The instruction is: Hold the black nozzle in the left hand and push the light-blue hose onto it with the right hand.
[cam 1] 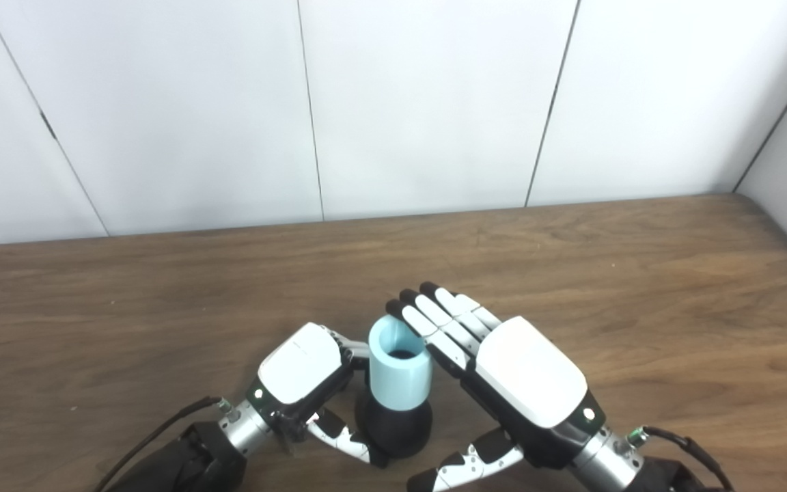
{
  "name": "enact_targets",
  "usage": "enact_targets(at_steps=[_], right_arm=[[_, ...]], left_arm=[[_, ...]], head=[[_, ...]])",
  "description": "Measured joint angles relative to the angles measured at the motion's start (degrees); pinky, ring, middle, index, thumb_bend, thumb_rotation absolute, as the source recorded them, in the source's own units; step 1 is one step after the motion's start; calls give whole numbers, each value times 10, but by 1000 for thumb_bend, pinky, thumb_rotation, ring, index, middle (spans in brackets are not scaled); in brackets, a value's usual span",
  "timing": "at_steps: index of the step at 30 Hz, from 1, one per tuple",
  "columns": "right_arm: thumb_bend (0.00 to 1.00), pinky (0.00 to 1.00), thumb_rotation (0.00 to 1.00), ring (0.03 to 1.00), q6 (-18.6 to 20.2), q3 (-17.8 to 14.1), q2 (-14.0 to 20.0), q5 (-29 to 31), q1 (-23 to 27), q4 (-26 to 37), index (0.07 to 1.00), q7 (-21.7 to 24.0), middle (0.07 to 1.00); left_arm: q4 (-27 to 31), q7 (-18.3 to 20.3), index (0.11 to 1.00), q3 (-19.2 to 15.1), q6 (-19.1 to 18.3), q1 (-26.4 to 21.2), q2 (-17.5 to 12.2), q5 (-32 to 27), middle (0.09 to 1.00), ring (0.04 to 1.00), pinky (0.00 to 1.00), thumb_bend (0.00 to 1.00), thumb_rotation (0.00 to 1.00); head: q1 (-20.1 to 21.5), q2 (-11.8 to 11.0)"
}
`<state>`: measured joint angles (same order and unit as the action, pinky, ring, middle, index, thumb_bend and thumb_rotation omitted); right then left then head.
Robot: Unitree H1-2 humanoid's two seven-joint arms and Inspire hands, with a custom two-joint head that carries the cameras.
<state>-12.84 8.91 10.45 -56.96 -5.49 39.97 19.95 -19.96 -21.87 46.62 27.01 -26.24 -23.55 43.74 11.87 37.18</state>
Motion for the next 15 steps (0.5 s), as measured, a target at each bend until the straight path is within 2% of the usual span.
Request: enact_targets(at_steps=[4,6,9,15], right_arm=[[869,964,811,1000,-6,0,0,3,1,3,1000,-6,1000],[864,957,805,1000,-11,0,-1,4,1,3,1000,-13,1000],[850,958,795,1000,-14,-1,-1,6,1,3,1000,-25,1000],[836,993,800,1000,-25,-1,0,14,1,2,990,-43,997]], left_arm=[[-1,-2,481,2,0,-1,0,0,472,210,148,525,0],[-1,-2,501,2,0,-1,0,-1,407,232,163,516,0],[-1,-2,483,2,0,-1,0,-2,465,220,156,524,0],[-1,-1,481,2,0,-1,0,-2,472,208,150,525,0]], head=[[0,-1],[0,-1],[0,-1],[0,1]])
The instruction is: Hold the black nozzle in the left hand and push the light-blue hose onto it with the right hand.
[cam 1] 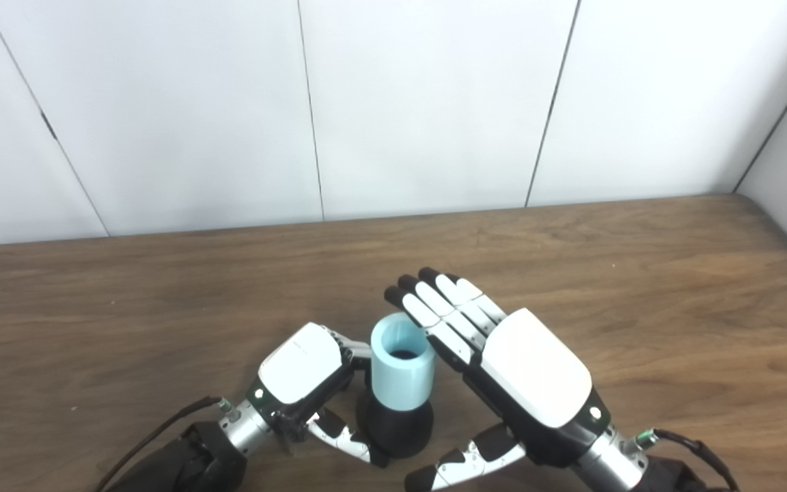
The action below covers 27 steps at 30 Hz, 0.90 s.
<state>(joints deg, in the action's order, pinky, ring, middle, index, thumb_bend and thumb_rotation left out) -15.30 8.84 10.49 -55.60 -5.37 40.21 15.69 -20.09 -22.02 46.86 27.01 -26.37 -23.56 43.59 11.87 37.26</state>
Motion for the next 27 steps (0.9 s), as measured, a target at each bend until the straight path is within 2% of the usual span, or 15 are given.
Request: enact_targets(at_steps=[11,13,19,27], right_arm=[[879,921,773,1000,-1,14,6,-11,-6,0,902,32,945],[885,948,776,1000,0,16,6,-14,-8,0,902,44,952],[896,931,759,1000,2,24,5,-22,-9,-1,889,49,939],[895,989,753,1000,14,38,6,-25,-8,-3,889,55,941]], left_arm=[[0,0,481,0,0,0,0,0,471,189,133,525,0],[0,0,481,0,0,0,0,0,471,182,127,525,0],[0,2,480,-2,0,0,0,0,471,181,126,525,0],[0,4,480,-5,0,2,1,1,471,173,122,525,0]], head=[[-2,2],[-3,2],[-5,4],[-5,4]])
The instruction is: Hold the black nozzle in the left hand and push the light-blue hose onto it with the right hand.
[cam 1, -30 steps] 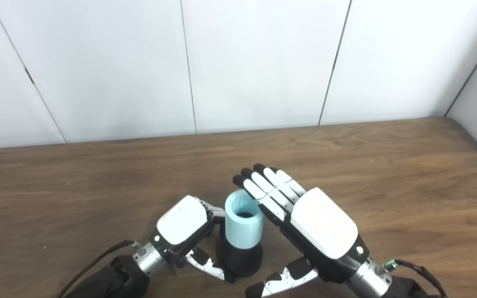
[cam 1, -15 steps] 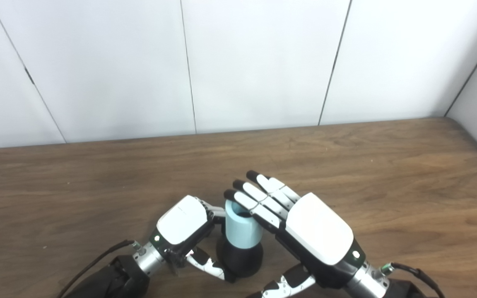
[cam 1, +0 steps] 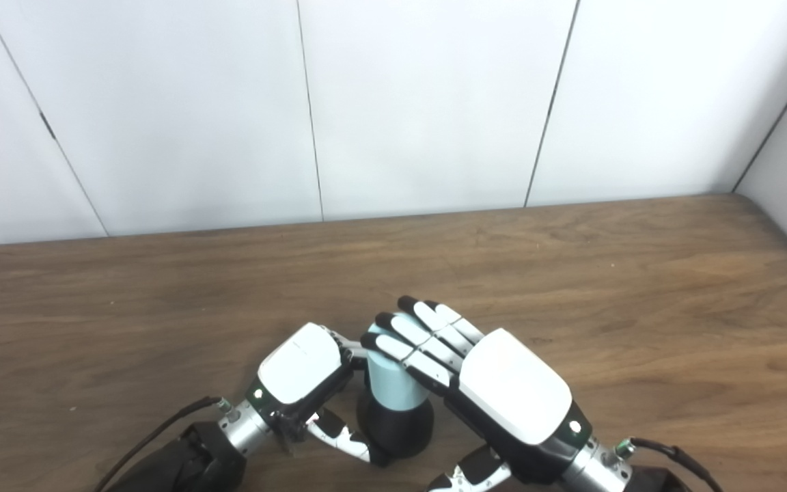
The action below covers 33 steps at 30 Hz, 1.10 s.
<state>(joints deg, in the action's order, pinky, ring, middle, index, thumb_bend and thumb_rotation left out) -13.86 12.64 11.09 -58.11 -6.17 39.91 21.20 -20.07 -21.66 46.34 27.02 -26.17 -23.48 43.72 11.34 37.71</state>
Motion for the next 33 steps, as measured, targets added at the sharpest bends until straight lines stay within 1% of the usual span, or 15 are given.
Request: enact_targets(at_steps=[9,17,23,33], right_arm=[[893,1000,747,1000,3,2,2,0,0,-1,885,0,939],[891,1000,739,1000,3,1,5,0,-1,-1,890,0,940],[883,1000,738,1000,3,1,5,0,-5,-1,891,-6,939],[887,1000,745,1000,3,2,7,0,-13,-3,894,-16,948]], left_arm=[[0,0,478,-2,0,1,0,1,471,174,123,526,0],[0,3,478,-11,1,4,3,8,471,174,120,525,0],[1,16,477,-22,2,9,6,8,471,174,123,526,0],[0,14,476,-23,2,9,6,11,471,168,117,526,0]], head=[[0,-1],[0,0],[0,1],[-2,1]])
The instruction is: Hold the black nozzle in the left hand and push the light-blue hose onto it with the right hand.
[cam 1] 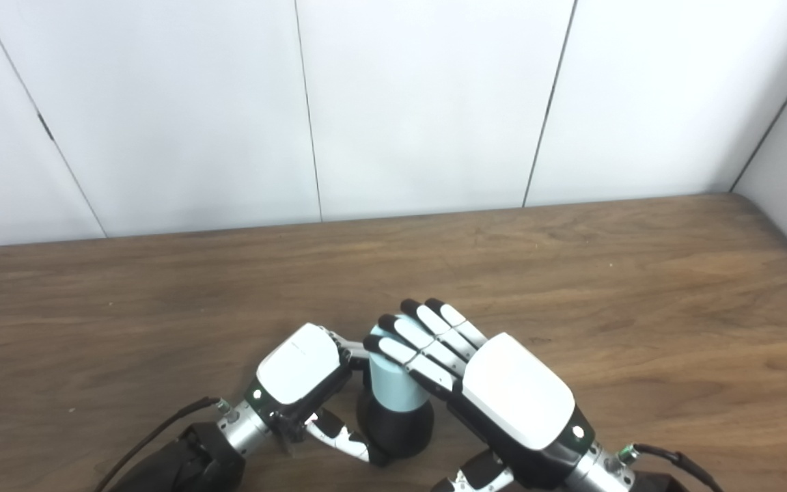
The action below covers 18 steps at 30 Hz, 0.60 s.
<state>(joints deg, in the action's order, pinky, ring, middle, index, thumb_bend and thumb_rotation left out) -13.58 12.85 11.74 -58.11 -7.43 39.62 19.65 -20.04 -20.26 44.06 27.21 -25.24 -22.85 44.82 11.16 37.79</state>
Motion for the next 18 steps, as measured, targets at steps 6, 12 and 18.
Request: enact_targets(at_steps=[6,12,18], right_arm=[[888,997,738,1000,0,2,4,0,0,0,890,-3,944],[894,999,742,1000,0,4,6,0,-1,-1,890,-7,946],[895,1000,736,1000,0,5,6,0,-2,-3,891,-10,945]], left_arm=[[0,-1,476,0,0,0,0,1,471,171,120,526,0],[0,-1,477,0,0,0,0,1,471,164,114,526,0],[0,-1,477,0,0,0,0,0,471,166,115,526,0]], head=[[0,0],[0,0],[0,0]])
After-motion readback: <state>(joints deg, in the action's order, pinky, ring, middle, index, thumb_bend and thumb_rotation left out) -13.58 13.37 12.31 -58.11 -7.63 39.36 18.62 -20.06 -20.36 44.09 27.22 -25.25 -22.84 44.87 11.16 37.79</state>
